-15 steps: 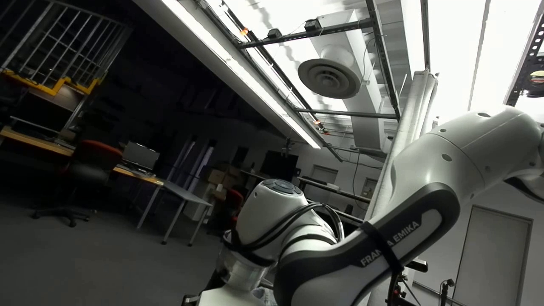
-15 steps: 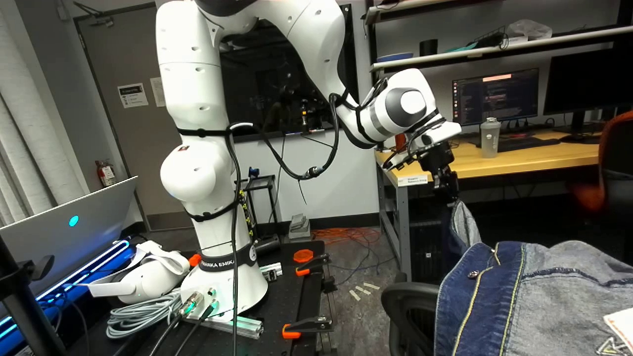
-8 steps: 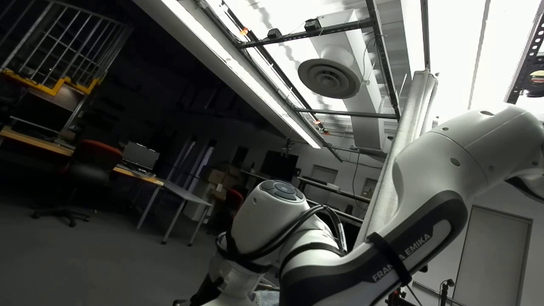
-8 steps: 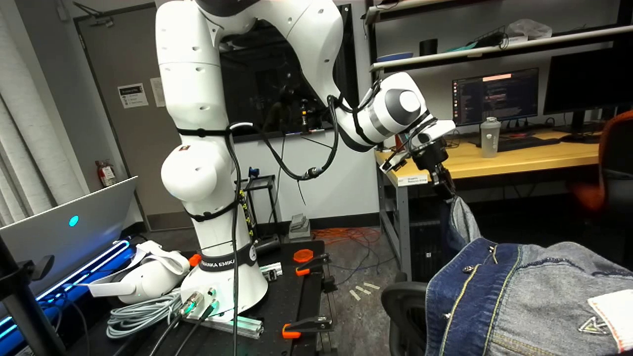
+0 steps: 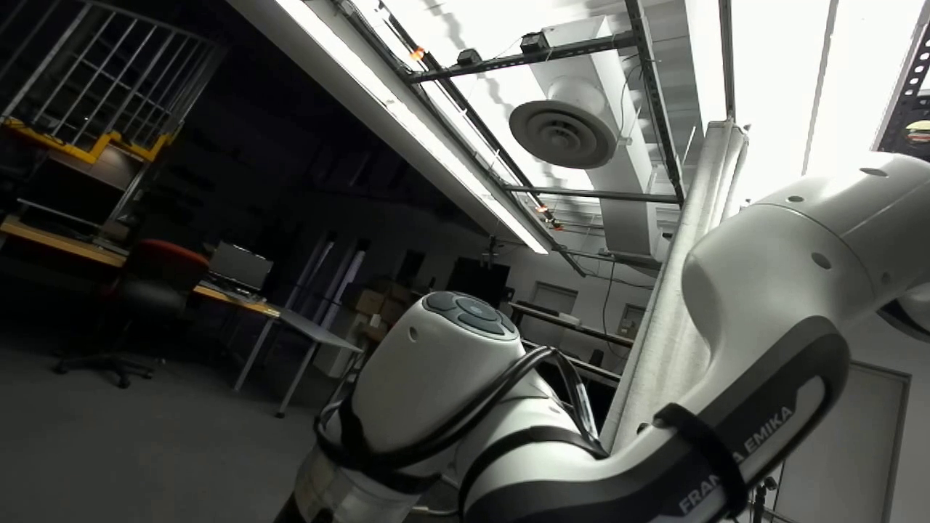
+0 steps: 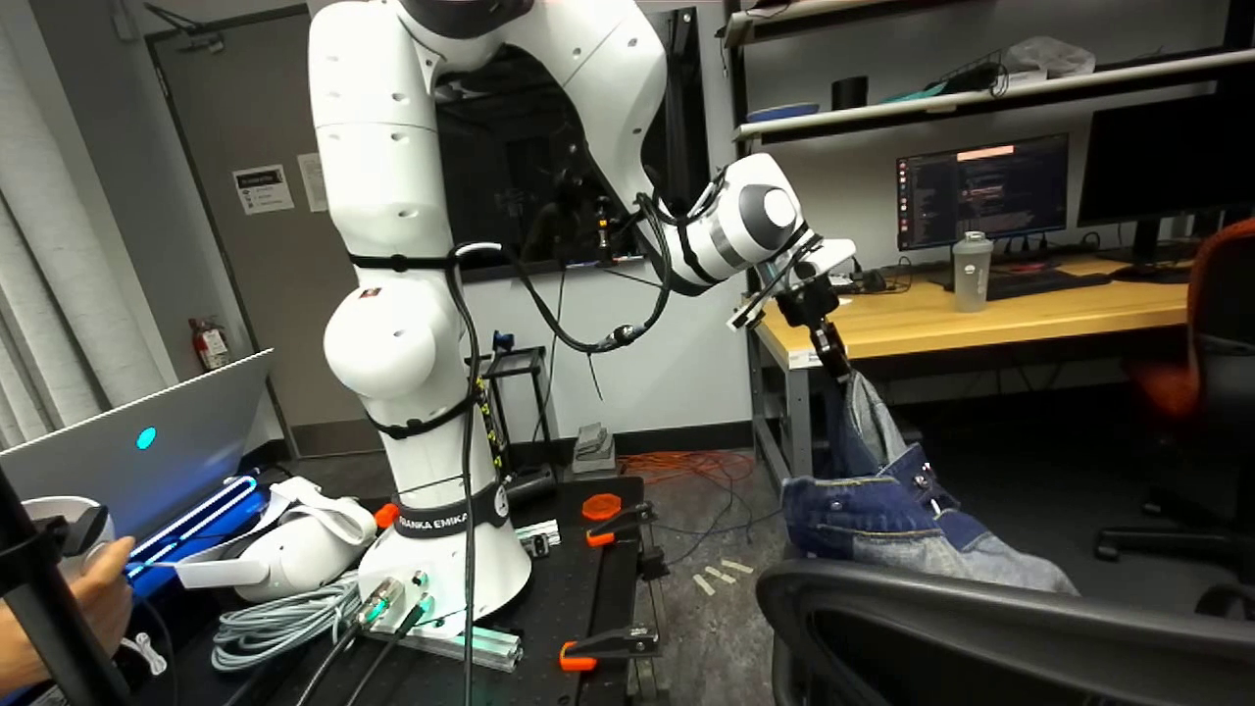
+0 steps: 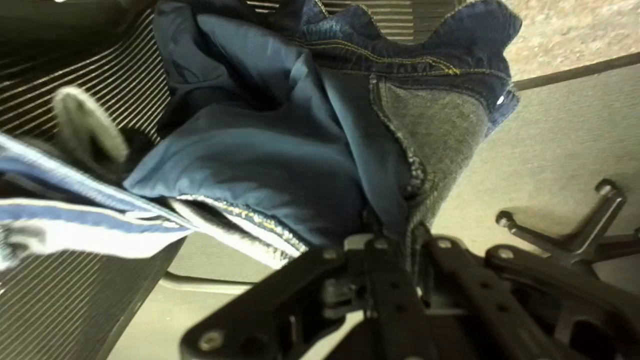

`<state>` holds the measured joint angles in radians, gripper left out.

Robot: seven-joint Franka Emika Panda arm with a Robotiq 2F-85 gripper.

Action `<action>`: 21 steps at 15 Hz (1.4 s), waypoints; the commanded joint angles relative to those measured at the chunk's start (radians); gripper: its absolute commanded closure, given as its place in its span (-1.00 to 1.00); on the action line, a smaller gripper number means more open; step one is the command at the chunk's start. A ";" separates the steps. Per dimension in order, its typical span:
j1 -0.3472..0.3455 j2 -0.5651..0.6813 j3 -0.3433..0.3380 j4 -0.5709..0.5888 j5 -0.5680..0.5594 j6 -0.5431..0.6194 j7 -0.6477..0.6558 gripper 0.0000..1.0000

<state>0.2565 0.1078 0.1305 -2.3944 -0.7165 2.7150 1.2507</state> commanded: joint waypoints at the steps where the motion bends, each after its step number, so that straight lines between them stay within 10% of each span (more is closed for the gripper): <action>1: 0.024 -0.030 0.062 0.005 0.100 0.000 -0.088 0.95; 21: -0.142 0.079 -0.121 0.231 0.204 0.091 0.132 0.95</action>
<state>0.1192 0.1614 0.0116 -2.2331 -0.5547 2.8077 1.3449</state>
